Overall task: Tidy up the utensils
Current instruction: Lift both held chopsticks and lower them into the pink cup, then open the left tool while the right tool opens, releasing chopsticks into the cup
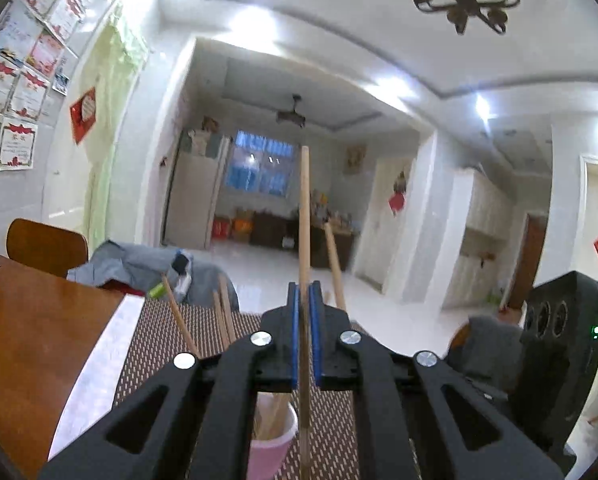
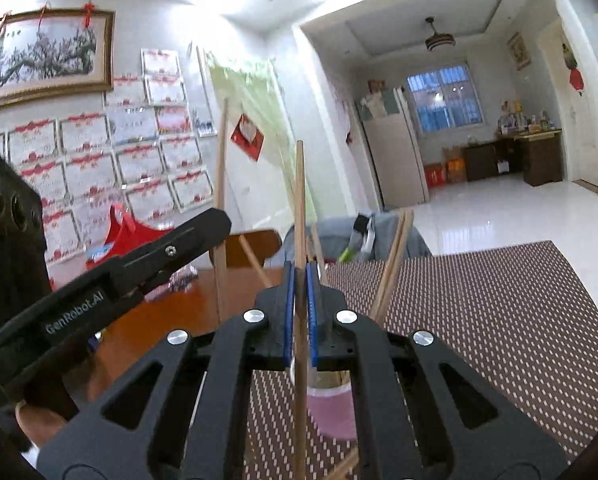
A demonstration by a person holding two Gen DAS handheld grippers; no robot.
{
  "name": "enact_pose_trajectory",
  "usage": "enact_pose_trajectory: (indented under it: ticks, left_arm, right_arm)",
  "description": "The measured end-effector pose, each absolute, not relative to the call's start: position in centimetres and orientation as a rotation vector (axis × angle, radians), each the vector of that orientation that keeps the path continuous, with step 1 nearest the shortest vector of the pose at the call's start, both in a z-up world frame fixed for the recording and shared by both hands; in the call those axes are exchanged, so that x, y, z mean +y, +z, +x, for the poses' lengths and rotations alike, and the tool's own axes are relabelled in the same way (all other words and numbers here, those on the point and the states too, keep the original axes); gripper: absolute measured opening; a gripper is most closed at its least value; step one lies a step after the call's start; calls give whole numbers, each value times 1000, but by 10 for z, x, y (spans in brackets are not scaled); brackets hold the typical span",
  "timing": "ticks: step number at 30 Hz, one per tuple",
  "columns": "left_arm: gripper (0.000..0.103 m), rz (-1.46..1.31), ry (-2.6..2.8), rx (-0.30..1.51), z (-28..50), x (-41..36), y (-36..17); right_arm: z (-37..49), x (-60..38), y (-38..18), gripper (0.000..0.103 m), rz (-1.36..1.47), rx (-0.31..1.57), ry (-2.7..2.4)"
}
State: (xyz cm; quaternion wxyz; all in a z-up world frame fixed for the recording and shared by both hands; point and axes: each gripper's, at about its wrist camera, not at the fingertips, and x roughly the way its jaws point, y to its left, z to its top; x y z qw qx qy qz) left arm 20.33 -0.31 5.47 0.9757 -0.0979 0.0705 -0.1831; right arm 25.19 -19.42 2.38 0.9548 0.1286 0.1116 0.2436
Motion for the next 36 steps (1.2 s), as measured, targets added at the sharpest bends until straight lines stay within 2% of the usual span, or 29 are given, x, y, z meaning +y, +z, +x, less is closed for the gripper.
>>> enact_pose_trajectory:
  ticks: [13,23,36]
  left_arm:
    - [6,-219,-254,-36,247,1,46]
    - [6,-197,-249,53,267,-4,27]
    - [8,-189,-234,138,262,-3,21]
  right_arm:
    - [297,-179,16,6,304,54,431]
    - [319,-183,-1,6,350,69,410]
    - [300,-195,-10,6,338,129,397]
